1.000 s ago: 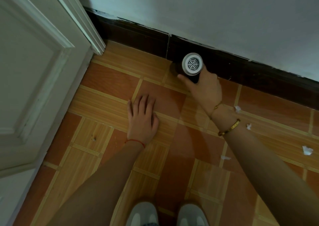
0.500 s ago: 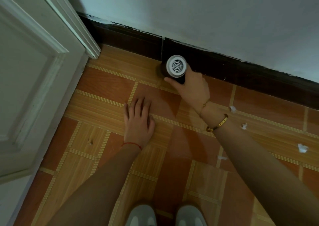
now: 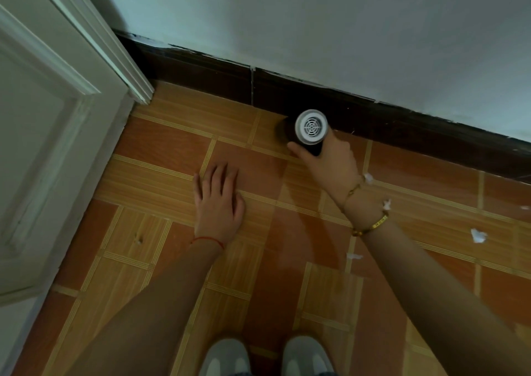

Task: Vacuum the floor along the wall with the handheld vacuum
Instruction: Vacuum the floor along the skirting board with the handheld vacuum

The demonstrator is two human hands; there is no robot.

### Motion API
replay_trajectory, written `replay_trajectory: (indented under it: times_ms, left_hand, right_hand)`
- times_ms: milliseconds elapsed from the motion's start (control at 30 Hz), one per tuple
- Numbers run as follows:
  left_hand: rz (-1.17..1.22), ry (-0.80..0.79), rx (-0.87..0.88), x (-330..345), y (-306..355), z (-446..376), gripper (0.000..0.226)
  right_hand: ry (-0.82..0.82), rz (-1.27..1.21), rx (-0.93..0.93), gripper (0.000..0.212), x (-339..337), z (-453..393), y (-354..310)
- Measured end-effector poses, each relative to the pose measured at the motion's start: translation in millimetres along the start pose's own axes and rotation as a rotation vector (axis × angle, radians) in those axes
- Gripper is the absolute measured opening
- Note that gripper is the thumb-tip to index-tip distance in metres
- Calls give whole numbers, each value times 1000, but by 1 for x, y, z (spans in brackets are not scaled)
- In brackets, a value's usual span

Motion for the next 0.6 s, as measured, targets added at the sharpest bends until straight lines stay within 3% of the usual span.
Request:
replay_trajectory:
  times_ms: [600]
  left_hand:
    - [-33,-41,10,0,0,-2,55]
  right_hand:
    - [-195,-20,-248,76,90,-72,-99]
Point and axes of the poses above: each hand's wrist, its own z-axis away from the middle knuckle, its own x-axis out of the palm, y = z × x, the point moved 5 cm from there along -z, towards the middle knuckle, and after that the axes turned 6 degrees about -z, right-handed, at the moved point
